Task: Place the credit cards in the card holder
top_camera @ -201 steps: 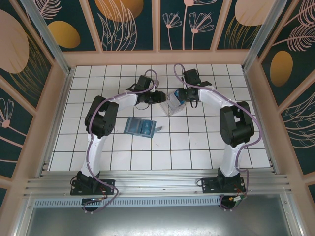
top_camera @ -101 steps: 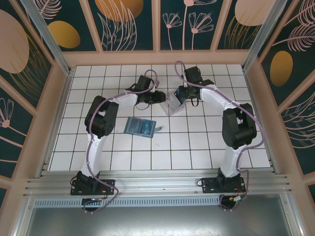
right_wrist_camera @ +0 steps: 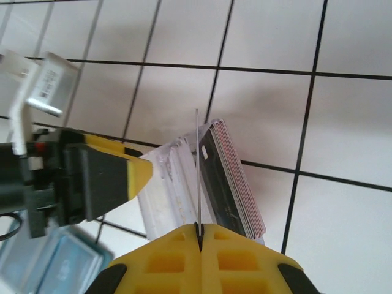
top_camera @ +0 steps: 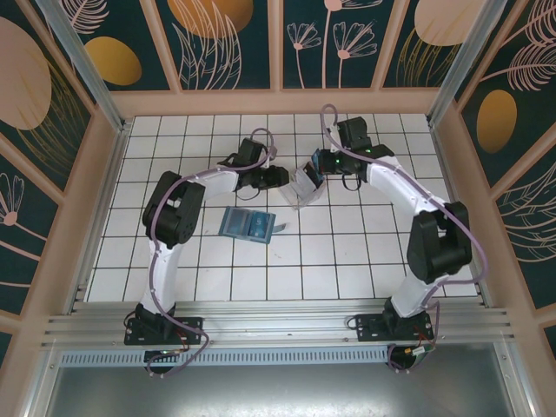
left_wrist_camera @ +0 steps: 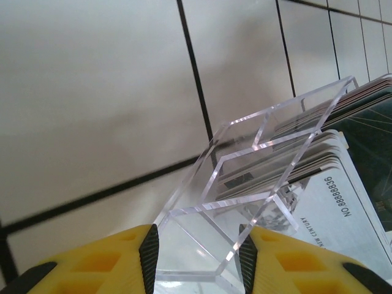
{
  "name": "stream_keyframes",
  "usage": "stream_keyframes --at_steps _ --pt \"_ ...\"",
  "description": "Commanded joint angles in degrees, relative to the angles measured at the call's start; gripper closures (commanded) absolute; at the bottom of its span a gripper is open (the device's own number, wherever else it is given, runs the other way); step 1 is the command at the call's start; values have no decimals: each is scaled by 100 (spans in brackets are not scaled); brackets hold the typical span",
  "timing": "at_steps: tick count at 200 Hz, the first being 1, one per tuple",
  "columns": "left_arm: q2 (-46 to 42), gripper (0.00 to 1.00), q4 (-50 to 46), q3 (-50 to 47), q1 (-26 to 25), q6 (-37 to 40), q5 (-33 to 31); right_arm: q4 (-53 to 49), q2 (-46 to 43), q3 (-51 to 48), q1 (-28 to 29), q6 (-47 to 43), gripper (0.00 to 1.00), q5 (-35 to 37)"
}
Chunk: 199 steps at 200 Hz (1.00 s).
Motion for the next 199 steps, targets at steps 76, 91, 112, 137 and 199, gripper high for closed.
stream_keyframes --at_steps 76,91,112,137,199 --pt "-708 45 -788 -158 -16 22 -240 1484 -1102 -1495 851 1416 96 -797" --pt "-964 35 -947 -61 25 97 -411 2293 -1310 -1967 1132 2114 96 -835" --pt "-1321 35 -951 -211 226 102 -461 3386 -1456 -2632 1576 3089 96 -611" --pt "-1854 37 -825 -849 557 116 -618 4603 -1288 -3349 2083 4048 96 -138" --pt "-3092 42 -660 -2714 956 242 -1408 6502 193 -3654 2836 5365 98 377"
